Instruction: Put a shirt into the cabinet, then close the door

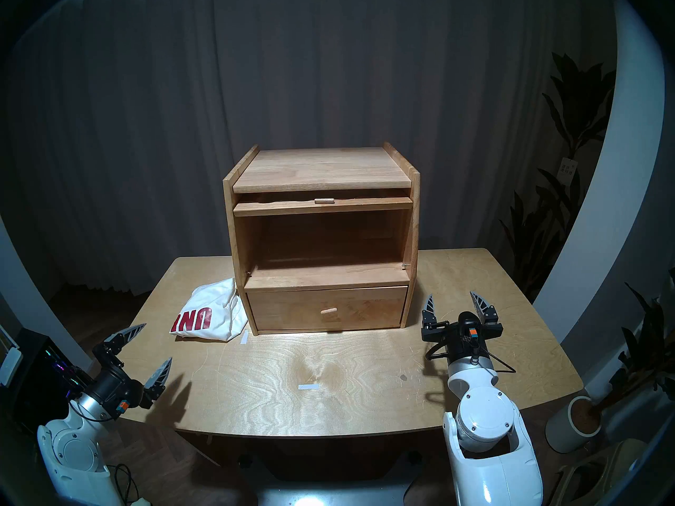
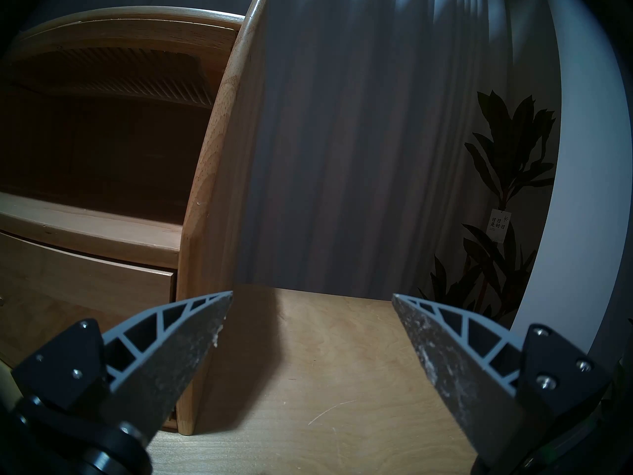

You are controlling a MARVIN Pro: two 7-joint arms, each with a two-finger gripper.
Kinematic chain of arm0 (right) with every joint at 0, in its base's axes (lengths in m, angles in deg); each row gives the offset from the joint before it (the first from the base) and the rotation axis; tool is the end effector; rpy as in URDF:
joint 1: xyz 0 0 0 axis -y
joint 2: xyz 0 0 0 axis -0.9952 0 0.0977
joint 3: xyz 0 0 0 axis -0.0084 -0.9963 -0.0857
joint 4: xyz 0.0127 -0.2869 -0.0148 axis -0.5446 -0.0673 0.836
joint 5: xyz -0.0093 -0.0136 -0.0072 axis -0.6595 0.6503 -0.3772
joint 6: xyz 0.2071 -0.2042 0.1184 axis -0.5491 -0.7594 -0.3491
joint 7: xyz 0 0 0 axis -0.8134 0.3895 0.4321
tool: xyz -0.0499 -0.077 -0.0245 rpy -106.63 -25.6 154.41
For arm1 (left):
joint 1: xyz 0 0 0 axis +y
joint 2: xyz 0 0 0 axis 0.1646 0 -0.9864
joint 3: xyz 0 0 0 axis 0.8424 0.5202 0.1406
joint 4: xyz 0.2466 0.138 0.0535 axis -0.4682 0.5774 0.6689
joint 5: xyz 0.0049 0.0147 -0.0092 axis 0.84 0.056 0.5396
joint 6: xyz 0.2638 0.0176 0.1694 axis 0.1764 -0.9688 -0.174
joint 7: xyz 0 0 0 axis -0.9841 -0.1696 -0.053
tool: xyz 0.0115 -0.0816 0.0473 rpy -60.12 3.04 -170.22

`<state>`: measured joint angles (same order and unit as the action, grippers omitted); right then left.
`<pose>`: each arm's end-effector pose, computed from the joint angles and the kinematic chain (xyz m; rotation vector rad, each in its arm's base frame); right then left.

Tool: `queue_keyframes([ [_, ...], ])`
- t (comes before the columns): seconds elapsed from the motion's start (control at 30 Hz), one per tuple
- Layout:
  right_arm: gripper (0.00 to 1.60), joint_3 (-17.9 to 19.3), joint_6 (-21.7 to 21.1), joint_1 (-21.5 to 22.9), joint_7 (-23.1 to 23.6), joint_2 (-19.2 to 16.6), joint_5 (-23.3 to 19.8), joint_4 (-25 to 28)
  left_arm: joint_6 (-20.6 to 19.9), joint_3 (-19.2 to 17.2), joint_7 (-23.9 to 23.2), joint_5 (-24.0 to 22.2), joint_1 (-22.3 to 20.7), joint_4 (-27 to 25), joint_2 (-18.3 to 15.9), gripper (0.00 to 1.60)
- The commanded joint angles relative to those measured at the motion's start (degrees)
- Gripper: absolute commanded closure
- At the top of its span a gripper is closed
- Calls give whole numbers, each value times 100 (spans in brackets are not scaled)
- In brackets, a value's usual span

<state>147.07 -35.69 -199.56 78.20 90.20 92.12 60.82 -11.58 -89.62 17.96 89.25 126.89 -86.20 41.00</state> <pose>0.3014 -0.0591 -0.2880 2.0082 0.0659 2.0746 0.2080 0.1489 -0.2585 -1.3809 1.3454 -1.5126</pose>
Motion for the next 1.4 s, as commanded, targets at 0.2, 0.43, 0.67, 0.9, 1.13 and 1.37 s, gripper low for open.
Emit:
queue_keyframes([
  [0.2, 0, -4, 27, -3, 7, -12, 6, 156, 672, 359, 801, 1733, -377, 19, -186, 0],
  [0.43, 0, -4, 24, -7, 8, -12, 6, 161, 672, 437, 1314, 2709, -541, 381, -210, 0],
  [0.67, 0, -4, 23, -7, 8, -13, 6, 163, 646, 667, 1792, 3408, -728, 517, -249, 0],
  [0.9, 0, -4, 20, -11, 9, -13, 5, 168, 320, 736, 1724, 4132, -734, 350, -305, 0],
  [1.13, 0, -4, 19, -12, 9, -13, 5, 169, 137, 529, 1431, 4371, -841, 352, -435, 0],
  [1.37, 0, -4, 19, -12, 9, -13, 5, 169, 177, 594, 823, 4065, -878, 69, -268, 0],
])
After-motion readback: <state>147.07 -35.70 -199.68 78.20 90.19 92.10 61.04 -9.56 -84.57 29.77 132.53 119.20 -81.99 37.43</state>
